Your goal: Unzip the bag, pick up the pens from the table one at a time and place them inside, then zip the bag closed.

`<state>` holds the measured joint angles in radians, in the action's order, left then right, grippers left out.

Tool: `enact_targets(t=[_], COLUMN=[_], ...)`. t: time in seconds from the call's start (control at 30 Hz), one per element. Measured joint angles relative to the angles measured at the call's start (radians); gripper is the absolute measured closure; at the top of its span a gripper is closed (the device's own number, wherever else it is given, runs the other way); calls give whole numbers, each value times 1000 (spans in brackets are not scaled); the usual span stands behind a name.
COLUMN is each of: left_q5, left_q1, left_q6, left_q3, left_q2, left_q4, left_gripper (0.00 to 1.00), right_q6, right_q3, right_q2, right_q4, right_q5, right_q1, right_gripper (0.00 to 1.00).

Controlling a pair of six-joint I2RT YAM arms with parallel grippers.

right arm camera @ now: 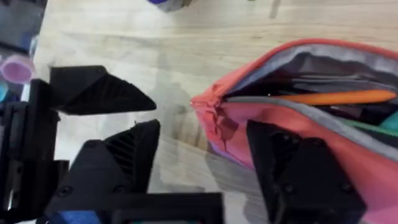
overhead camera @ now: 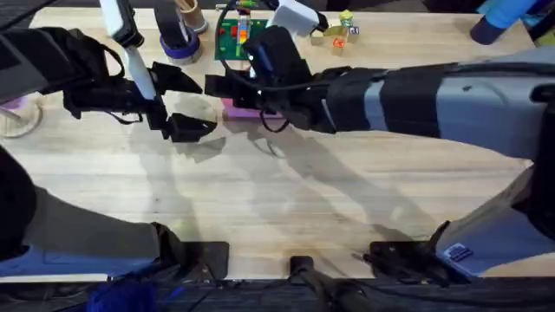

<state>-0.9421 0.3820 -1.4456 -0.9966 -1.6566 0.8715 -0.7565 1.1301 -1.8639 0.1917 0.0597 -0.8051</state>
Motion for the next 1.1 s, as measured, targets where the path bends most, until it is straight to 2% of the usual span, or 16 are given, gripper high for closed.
enact_targets(t=[0.17,0.3,0.5,0.6,0.83,1.1], left_q5=[0,0,0,0,-2,-8], left_q1=[0,0,0,0,0,-7], left_q6=[0,0,0,0,0,-4], left_q3=[0,0,0,0,0,0], left_q2=[0,0,0,0,0,0], left_q4=[0,0,0,0,-20,-68], left_gripper=[9,8,7,7,7,7], right_q6=[-24,-30,-35,-37,-37,-37], right_q3=[0,0,0,0,0,0], right_q2=[-8,-15,-17,-17,-5,143], right_q4=[-3,-6,-4,8,-2,-131], right_q5=[35,54,53,48,47,37], right_q1=[-1,0,0,-2,-3,-3], right_gripper=[423,677,918,966,970,971])
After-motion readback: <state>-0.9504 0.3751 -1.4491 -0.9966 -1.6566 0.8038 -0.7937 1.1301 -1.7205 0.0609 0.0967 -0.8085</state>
